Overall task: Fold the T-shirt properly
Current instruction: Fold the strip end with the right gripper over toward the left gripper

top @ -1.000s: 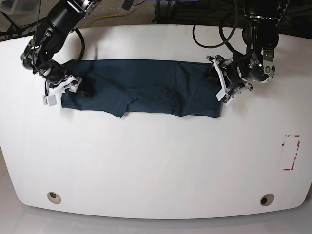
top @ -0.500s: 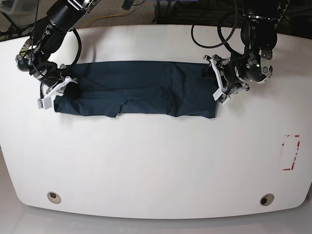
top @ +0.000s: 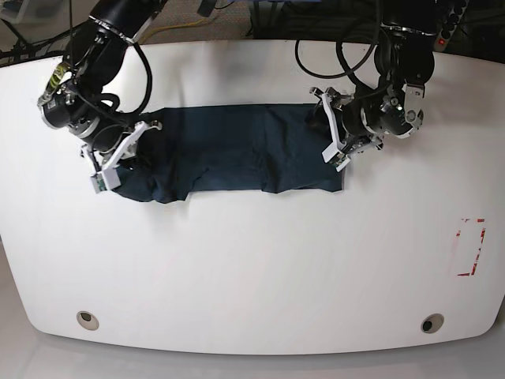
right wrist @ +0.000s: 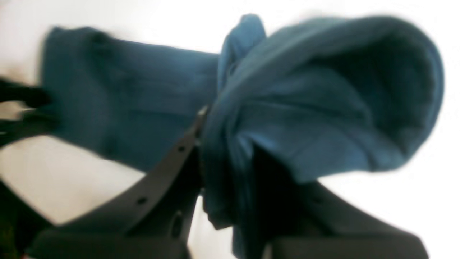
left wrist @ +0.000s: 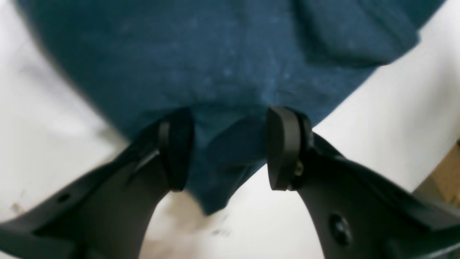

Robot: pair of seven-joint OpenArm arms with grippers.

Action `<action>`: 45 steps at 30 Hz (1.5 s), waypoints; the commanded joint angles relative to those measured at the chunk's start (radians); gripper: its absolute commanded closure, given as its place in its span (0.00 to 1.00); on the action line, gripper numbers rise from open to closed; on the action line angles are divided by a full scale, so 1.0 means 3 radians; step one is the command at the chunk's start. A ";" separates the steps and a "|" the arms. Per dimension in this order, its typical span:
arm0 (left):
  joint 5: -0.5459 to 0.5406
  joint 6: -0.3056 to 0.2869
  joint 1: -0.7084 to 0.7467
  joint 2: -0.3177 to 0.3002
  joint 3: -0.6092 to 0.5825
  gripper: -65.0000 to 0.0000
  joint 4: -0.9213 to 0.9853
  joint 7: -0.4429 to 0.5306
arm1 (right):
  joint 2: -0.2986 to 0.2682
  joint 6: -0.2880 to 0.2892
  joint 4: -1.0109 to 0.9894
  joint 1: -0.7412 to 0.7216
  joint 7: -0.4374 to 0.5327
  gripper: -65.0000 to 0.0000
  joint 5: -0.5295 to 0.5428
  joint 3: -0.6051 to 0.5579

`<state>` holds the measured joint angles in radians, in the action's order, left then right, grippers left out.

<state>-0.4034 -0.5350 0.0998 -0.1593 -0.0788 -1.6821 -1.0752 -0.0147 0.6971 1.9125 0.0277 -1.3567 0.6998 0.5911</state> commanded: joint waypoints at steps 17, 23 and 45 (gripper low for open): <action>-0.0264 -0.0198 -0.0013 0.0012 0.0480 0.55 -0.0277 0.0037 | 0.0573 0.0003 -0.0378 0.0146 0.0505 1.00 0.0493 -0.1339; -0.0412 -0.0413 0.0028 0.0007 0.0920 0.55 -0.0390 0.0022 | 0.0573 0.0003 -0.0440 0.0130 0.0546 1.00 0.0493 -0.1354; -0.0412 -0.0544 -0.0253 0.0032 0.0828 0.78 0.0904 0.0416 | 0.0573 0.0003 -0.0465 0.0013 0.0571 1.00 0.0503 -0.1415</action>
<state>-0.5430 -0.6941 0.0273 -0.1467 0.1787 -1.4181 -0.9379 0.1528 0.6952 1.7588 0.0555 -1.2106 0.8165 0.1688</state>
